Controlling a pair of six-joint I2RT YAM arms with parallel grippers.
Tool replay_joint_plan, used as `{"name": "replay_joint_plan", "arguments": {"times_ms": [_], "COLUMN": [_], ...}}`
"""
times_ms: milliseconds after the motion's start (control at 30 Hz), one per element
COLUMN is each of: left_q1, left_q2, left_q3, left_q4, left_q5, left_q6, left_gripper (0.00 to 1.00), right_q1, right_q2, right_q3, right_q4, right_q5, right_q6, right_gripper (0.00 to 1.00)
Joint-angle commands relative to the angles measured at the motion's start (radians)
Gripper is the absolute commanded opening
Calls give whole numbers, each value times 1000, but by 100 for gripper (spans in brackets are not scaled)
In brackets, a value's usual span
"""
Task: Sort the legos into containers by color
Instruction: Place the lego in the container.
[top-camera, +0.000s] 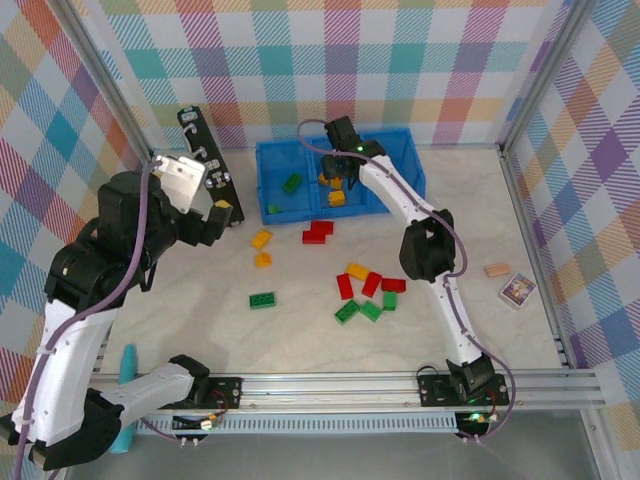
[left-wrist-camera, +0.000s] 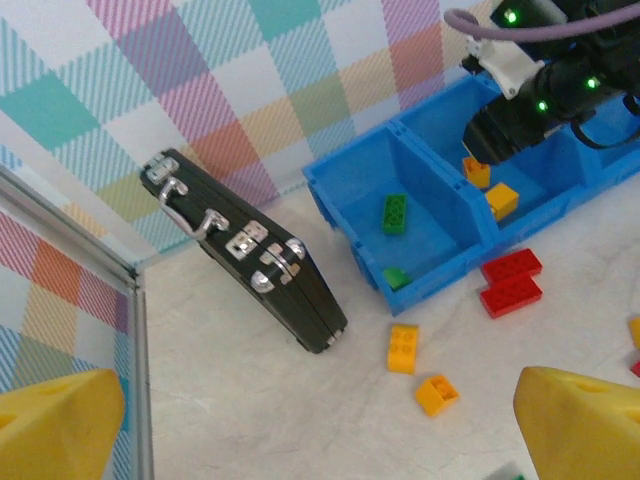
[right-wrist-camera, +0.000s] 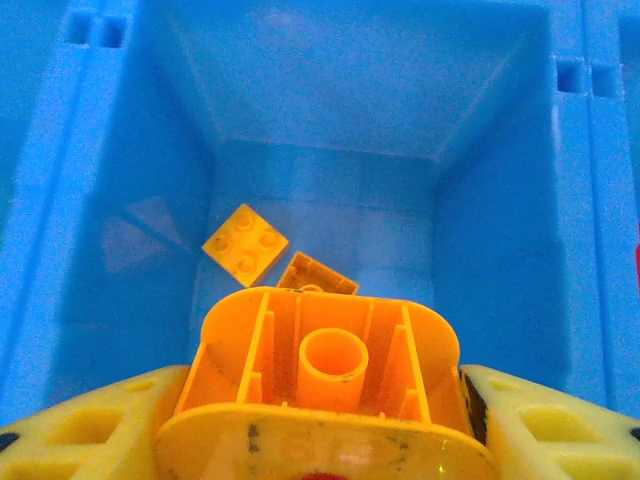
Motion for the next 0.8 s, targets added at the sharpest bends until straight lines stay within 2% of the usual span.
{"name": "replay_joint_plan", "arguments": {"times_ms": [0,133,300,433,533,767], "left_q1": [15,26,36,37,37,28], "left_q2": [28,50,68,76,91,109], "left_q3": [23,5,-88,-257,-380,-617], "left_q4": [-38,-52,-65,-7,47,192], "left_q5": [36,51,96,191,222,197], "left_q6": [-71,-143,-324,-518,-625,-792], "left_gripper": [100,100,100,100,100,100], "right_q1": [-19,-21,-22,-22,-22,-24], "right_q2": [18,29,-5,-14,-40,-158], "right_q3": [31,3,-61,-58,-81,-199], "right_q4": [25,47,105,110,128,218], "right_q5": [-71,-112,-138,-163,-181,-223], "right_q6": [44,58,36,17,3,-40], "right_gripper": [49,53,59,67,73,87]}}
